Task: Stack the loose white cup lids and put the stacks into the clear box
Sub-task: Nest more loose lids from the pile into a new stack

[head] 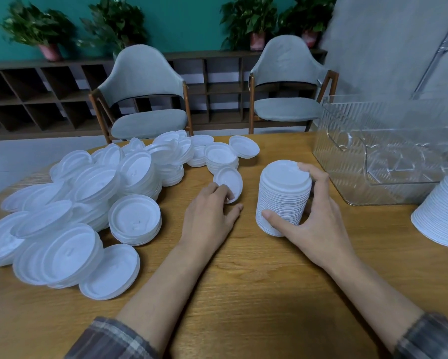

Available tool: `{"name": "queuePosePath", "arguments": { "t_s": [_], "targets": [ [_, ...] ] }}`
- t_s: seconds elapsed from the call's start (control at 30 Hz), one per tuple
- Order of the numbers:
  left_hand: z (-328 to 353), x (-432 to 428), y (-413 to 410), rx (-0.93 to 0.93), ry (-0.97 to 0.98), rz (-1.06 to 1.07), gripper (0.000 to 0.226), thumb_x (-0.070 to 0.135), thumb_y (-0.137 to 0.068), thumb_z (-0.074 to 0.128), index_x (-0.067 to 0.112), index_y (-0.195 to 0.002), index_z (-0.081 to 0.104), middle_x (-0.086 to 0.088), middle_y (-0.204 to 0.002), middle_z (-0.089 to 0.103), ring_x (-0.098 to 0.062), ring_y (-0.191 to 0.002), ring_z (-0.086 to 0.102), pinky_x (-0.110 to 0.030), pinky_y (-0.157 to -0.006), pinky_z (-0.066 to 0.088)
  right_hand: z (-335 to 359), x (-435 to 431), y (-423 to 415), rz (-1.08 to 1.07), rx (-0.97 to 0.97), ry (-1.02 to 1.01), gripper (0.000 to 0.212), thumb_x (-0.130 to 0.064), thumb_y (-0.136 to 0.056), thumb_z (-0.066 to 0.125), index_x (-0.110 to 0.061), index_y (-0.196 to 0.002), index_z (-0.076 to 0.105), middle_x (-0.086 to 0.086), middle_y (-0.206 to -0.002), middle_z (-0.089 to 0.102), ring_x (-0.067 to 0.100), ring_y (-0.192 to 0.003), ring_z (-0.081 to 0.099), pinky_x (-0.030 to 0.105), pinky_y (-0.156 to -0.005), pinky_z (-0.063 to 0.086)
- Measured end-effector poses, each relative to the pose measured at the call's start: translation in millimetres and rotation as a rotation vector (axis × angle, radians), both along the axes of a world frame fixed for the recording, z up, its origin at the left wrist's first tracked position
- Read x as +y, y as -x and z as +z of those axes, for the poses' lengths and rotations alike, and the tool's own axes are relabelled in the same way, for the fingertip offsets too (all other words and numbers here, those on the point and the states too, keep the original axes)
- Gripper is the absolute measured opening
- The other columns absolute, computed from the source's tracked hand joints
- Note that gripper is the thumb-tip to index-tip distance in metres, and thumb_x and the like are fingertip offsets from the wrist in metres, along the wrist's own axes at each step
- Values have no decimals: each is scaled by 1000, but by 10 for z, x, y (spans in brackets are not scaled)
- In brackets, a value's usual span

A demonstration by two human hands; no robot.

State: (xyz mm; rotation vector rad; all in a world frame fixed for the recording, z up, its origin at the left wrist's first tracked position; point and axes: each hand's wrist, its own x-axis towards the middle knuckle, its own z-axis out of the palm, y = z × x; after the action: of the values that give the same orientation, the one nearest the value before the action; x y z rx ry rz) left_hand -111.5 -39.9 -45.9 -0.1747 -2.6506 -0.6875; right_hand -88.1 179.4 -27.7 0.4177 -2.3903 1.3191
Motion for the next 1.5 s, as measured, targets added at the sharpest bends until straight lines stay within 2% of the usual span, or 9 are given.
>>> {"name": "queuePosePath", "arguments": {
  "t_s": [0.23,0.4,0.57,0.73,1.03,1.17,1.27,1.37,1.5],
  "targets": [
    [116,42,-28,100,-391,-70,8,14,-91,78,13,-93,70,7,-85,71,-10,-78,68,-30,-75,56,30,-35,21,-54,43,120,79,-62,-71,81,-38,-137,42,-20,-140,54,6,-131,53,44,-103,53],
    [355,132,-160,42,-887,-137,39,3,-85,85,17,-116,66,-4,-87,77,-15,-81,76,-21,-78,58,41,-32,28,-58,84,143,78,-57,-71,83,-31,-135,46,-23,-140,55,4,-131,53,36,-100,54],
    [525,113,-217,25,-1079,-233,82,-3,-86,81,29,-153,46,-19,-112,70,-30,-99,76,-29,-93,59,60,-35,13,-56,90,152,74,-55,-70,85,-36,-130,46,-31,-133,54,-5,-127,53,21,-94,51],
    [605,93,-264,-120,-1354,-427,70,-10,-88,71,16,-151,53,-11,-135,65,-22,-115,73,-30,-89,60,44,-44,2,-45,85,151,73,-49,-74,87,-35,-131,44,-31,-133,54,-5,-127,53,30,-101,51],
    [529,196,-288,-155,-1124,-419,56,16,-85,85,29,-137,68,6,-132,70,-18,-119,67,-35,-102,55,79,-100,-56,6,109,186,69,-50,-82,84,-23,-135,50,-20,-138,60,4,-130,56,30,-95,55],
    [516,279,-328,-166,-1108,-441,45,8,-87,81,16,-131,70,4,-130,73,-12,-127,64,-20,-93,53,87,-121,-81,20,108,210,77,-47,-78,83,-30,-141,42,-17,-136,59,3,-130,56,21,-95,54],
    [492,294,-322,-130,-1028,-405,45,11,-86,85,16,-128,71,6,-128,74,-10,-125,65,-29,-97,56,76,-110,-80,12,95,179,86,-55,-81,81,-32,-151,37,-19,-140,56,0,-133,53,19,-97,52],
    [474,299,-317,-100,-967,-356,52,22,-81,90,23,-129,69,10,-128,72,-9,-123,65,-42,-100,56,56,-99,-69,17,110,128,82,-56,-82,75,-33,-152,41,-22,-143,54,3,-134,53,33,-103,53],
    [466,308,-329,-89,-978,-386,51,29,-84,84,24,-132,68,7,-136,67,-6,-131,59,-28,-104,52,56,-110,-65,23,131,120,74,-52,-84,76,-28,-148,48,-19,-142,57,8,-132,55,44,-103,53]
  ]
}}
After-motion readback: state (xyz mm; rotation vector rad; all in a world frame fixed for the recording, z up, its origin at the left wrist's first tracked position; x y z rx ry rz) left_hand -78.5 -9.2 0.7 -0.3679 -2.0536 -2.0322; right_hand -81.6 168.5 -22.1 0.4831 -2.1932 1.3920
